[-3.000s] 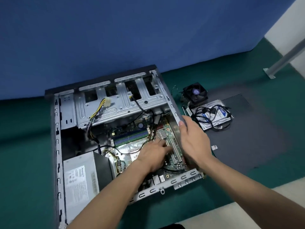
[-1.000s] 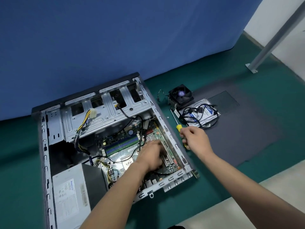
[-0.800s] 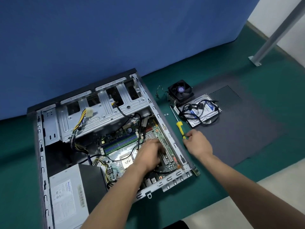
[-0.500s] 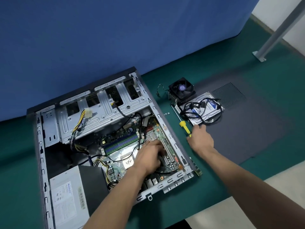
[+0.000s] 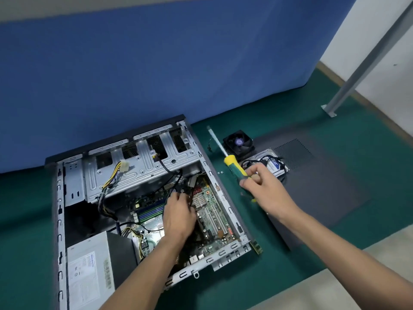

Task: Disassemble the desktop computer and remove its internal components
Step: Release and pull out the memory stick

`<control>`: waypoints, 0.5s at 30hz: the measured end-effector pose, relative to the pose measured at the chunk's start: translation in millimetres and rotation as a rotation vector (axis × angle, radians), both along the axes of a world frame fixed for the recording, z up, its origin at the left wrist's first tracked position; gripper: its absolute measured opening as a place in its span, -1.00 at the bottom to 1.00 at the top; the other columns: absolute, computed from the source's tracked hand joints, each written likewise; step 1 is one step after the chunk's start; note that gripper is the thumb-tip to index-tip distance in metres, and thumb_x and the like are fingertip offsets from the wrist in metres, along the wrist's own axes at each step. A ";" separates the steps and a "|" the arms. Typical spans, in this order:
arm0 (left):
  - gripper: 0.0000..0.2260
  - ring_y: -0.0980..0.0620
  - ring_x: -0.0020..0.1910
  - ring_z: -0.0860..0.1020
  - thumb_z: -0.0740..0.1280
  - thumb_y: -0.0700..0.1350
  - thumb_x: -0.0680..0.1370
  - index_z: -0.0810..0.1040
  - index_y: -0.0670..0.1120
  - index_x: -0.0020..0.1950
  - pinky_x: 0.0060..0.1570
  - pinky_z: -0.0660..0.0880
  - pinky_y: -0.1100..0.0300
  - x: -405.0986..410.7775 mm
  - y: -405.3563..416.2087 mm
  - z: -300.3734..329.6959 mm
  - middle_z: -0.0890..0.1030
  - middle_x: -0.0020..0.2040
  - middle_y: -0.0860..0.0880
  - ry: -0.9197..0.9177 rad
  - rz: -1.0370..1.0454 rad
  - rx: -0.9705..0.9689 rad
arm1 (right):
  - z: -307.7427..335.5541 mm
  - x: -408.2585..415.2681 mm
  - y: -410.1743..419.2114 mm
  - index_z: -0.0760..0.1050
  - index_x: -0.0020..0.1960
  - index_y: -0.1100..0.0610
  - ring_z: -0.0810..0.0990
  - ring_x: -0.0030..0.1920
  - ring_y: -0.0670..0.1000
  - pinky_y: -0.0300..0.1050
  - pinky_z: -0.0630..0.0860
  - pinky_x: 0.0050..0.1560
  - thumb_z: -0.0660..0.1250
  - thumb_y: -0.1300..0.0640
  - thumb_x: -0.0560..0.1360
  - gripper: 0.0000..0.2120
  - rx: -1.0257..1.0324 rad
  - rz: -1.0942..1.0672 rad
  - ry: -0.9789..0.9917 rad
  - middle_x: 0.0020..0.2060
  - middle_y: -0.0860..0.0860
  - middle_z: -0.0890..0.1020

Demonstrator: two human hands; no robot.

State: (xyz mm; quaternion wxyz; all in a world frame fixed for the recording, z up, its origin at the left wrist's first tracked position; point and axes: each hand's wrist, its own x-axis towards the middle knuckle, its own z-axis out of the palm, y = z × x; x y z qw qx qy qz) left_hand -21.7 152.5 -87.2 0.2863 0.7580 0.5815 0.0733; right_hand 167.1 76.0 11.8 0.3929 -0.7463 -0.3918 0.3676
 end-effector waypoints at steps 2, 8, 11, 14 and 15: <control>-0.68 -0.02 0.17 0.42 0.29 -0.17 0.54 0.42 -0.17 0.28 0.26 0.39 0.07 -8.9 4.8 -0.9 0.44 0.19 -0.07 0.021 0.080 0.009 | 16.7 -6.6 6.0 0.43 -0.14 0.02 0.32 -0.46 -0.17 -0.35 0.27 -0.43 0.34 0.13 0.48 -0.91 0.089 0.018 -0.078 -0.46 -0.17 0.45; -0.81 -0.09 0.15 0.44 0.26 -0.12 0.55 0.55 -0.12 0.11 0.14 0.39 0.04 -36.1 14.7 -10.1 0.57 0.10 -0.12 0.139 0.041 -0.076 | 39.9 -32.2 25.0 0.49 -0.20 -0.04 0.35 -0.50 -0.14 -0.31 0.27 -0.49 0.40 0.06 0.43 -0.91 0.181 0.108 -0.309 -0.44 -0.07 0.52; -0.83 -0.09 0.11 0.49 0.30 -0.08 0.54 0.59 -0.07 0.08 0.13 0.43 0.06 -43.3 16.1 -14.5 0.61 0.08 -0.09 0.141 0.038 -0.154 | 47.4 -44.2 34.2 0.50 -0.29 -0.03 0.37 -0.50 -0.13 -0.28 0.27 -0.49 0.38 0.07 0.35 -0.92 0.232 0.052 -0.392 -0.42 -0.09 0.55; -0.83 -0.08 0.08 0.53 0.30 -0.12 0.52 0.60 -0.03 0.08 0.10 0.45 0.10 -44.2 17.5 -15.1 0.63 0.07 -0.06 0.037 0.113 -0.178 | 58.0 -48.0 39.5 0.53 -0.37 -0.02 0.39 -0.46 -0.11 -0.26 0.27 -0.46 0.30 0.02 0.25 -0.93 0.271 -0.008 -0.430 -0.45 -0.08 0.55; -0.82 -0.07 0.08 0.53 0.30 -0.13 0.51 0.59 -0.02 0.09 0.11 0.45 0.10 -44.0 17.7 -14.5 0.63 0.07 -0.05 0.017 0.132 -0.185 | 61.3 -47.3 40.3 0.53 -0.40 -0.01 0.40 -0.45 -0.10 -0.26 0.27 -0.45 0.29 0.01 0.24 -0.91 0.271 -0.016 -0.446 -0.46 -0.07 0.55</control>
